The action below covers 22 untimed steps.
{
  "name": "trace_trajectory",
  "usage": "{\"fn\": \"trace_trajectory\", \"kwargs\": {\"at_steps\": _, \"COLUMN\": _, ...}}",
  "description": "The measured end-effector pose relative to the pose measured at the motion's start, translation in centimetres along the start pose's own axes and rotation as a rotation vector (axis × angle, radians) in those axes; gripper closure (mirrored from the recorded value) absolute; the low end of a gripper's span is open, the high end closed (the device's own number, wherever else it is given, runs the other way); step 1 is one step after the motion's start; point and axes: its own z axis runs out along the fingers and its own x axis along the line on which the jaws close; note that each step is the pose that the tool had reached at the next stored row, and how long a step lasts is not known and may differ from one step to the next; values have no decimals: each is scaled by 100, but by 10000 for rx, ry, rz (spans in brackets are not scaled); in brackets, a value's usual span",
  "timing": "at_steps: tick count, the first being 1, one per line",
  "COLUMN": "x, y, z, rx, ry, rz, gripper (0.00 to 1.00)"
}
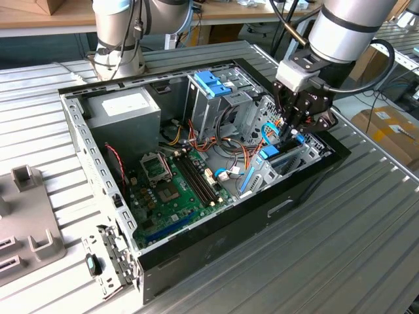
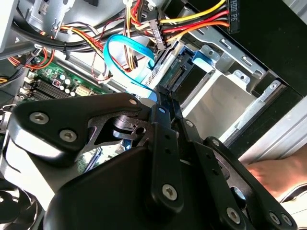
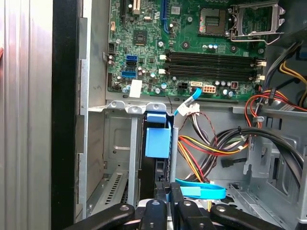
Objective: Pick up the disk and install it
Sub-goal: 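Insert the first disk wire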
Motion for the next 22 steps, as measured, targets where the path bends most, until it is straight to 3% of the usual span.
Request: {"fn": "trace_trajectory", "kwargs": {"at_steps": 22, "x": 20, "y": 4, "z": 42, "rx": 2, "ry": -19, "rz": -42, "gripper": 84}}
